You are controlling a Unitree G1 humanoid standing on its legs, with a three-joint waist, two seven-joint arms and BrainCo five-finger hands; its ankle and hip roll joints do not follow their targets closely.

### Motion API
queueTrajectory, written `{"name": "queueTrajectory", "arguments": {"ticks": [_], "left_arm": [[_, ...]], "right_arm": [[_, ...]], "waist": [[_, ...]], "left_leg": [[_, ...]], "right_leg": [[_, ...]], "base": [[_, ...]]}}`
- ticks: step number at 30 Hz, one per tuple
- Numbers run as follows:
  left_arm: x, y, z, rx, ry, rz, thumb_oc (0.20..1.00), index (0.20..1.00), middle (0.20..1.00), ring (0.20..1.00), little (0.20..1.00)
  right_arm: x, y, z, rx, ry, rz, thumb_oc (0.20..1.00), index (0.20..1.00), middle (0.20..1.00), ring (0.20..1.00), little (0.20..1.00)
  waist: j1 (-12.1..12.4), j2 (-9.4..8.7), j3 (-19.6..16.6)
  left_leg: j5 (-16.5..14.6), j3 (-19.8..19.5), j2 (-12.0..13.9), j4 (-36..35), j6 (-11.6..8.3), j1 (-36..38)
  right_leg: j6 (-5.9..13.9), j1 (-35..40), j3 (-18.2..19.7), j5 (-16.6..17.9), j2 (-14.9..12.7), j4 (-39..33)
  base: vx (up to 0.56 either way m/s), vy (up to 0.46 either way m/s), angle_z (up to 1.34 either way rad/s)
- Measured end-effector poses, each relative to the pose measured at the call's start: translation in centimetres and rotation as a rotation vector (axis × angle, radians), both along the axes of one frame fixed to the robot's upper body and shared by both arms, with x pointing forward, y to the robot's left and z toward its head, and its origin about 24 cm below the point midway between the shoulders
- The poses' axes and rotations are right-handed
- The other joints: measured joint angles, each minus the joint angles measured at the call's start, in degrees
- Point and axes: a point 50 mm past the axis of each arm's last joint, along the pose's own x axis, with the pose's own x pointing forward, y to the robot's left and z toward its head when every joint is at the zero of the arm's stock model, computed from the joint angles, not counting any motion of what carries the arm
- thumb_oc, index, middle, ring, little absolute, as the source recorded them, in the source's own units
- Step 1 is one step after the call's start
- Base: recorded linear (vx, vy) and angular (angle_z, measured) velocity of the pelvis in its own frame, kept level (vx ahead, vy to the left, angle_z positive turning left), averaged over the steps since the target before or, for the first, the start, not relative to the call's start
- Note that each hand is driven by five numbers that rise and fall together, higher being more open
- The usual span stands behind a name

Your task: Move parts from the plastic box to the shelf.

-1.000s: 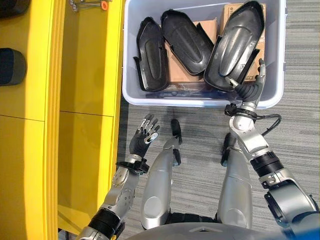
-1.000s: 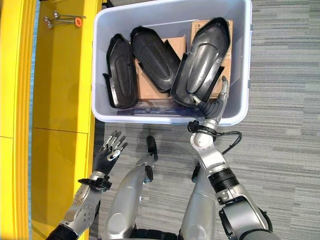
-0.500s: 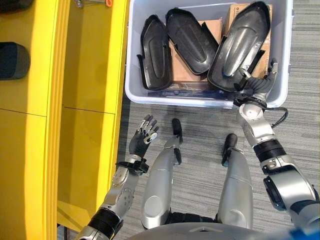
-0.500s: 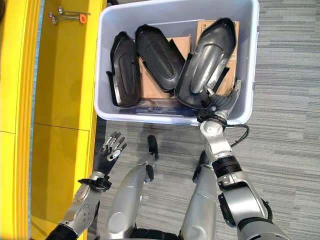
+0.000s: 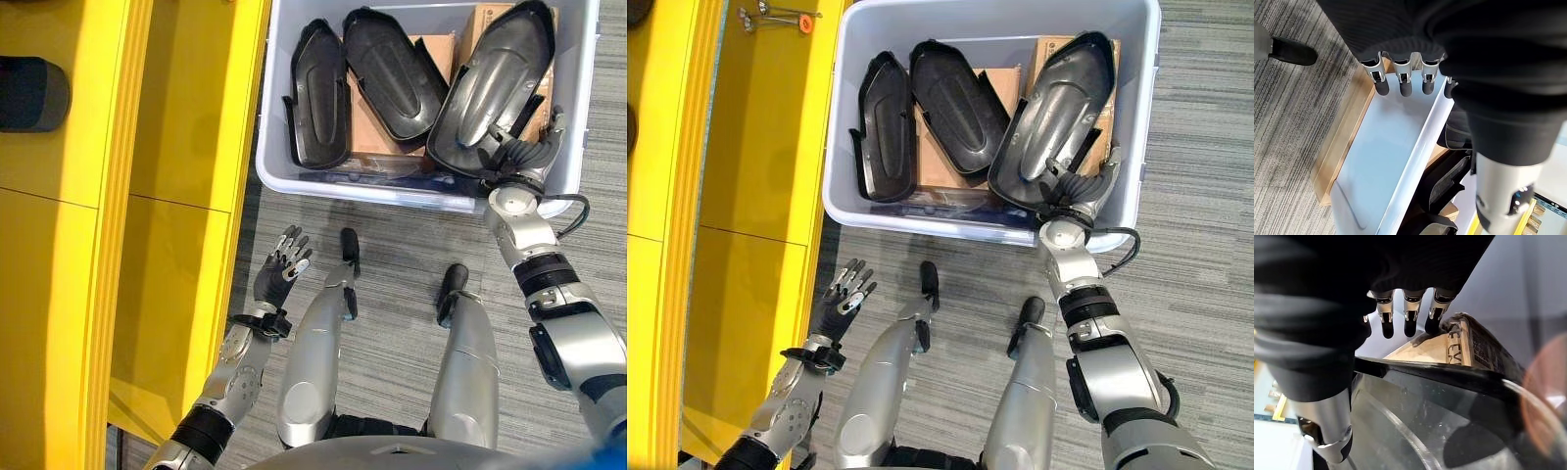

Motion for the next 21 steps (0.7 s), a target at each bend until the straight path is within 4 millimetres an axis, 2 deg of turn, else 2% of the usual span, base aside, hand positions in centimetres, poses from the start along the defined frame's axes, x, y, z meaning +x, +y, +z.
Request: {"name": "queueTrajectory", "arguments": {"ticks": [2,4,5,7,14,20,21], "left_arm": [[0.0,0.0,0.0,-0.004,0.001,0.001,1.0,1.0,1.0,1.0,1.0],[0.3,0.1,0.2,-0.001,-0.008,-0.002,1.0,1.0,1.0,1.0,1.0],[0.5,0.0,0.5,0.0,-0.018,-0.007,1.0,1.0,1.0,1.0,1.0],[0.7,0.0,0.7,0.001,-0.027,-0.012,1.0,1.0,1.0,1.0,1.0],[0.7,0.7,0.7,0.001,-0.025,-0.009,1.0,1.0,1.0,1.0,1.0],[0.8,0.7,0.8,-0.005,-0.031,-0.015,1.0,1.0,1.0,1.0,1.0],[0.8,0.6,0.8,-0.005,-0.031,-0.015,1.0,1.0,1.0,1.0,1.0]], "right_arm": [[0.2,0.0,0.0,-0.064,0.039,-0.009,1.0,1.0,1.0,1.0,1.0],[0.7,-0.6,0.0,-0.272,0.148,-0.069,1.0,1.0,1.0,1.0,1.0],[0.9,-1.2,0.7,-0.416,0.199,-0.129,1.0,1.0,1.0,1.0,1.0],[0.9,-1.9,1.7,-0.484,0.242,-0.176,1.0,1.0,1.0,1.0,1.0],[1.7,-2.2,2.2,-0.519,0.368,-0.226,1.0,1.0,1.0,1.0,1.0],[1.5,-3.5,2.0,-0.387,0.392,-0.279,1.0,1.0,1.0,1.0,1.0],[1.5,-3.5,1.8,-0.368,0.398,-0.277,0.922,0.922,0.922,0.922,0.922]], "waist": [[0.0,0.0,0.0],[-0.03,0.18,-0.12],[0.11,0.18,-0.12],[0.83,0.18,-0.12],[1.11,0.55,-0.55],[2.64,0.58,-2.33],[2.76,0.55,-2.41]], "left_leg": [[0.0,-0.01,-0.02,0.08,0.0,-0.16],[-0.11,-0.69,0.02,0.94,0.08,-1.51],[-0.09,-1.35,0.07,1.64,0.09,-3.22],[0.06,-1.41,-0.15,1.76,0.24,-4.23],[0.12,-2.74,-0.22,2.61,0.34,-6.03],[0.13,-3.54,-0.24,3.41,0.34,-8.28],[0.13,-3.72,-0.27,3.43,0.34,-8.36]], "right_leg": [[0.0,-0.03,-0.02,0.0,0.01,-0.05],[0.0,-0.56,-0.54,0.01,-0.01,0.08],[-0.13,-1.73,-0.99,0.15,-0.03,0.25],[-0.02,-2.61,-1.05,0.41,-0.33,0.32],[0.1,-3.04,-2.35,0.36,-0.53,0.31],[-0.13,-4.36,-3.1,0.52,-0.56,0.31],[-0.12,-4.32,-3.18,0.51,-0.58,0.28]], "base": [[0.01,0.043,0.01],[-0.01,0.025,0.11],[-0.01,0.024,0.15],[0.0,0.047,0.08],[0.01,0.056,0.06],[0.0,0.008,0.05],[0.0,-0.005,0.05]]}}
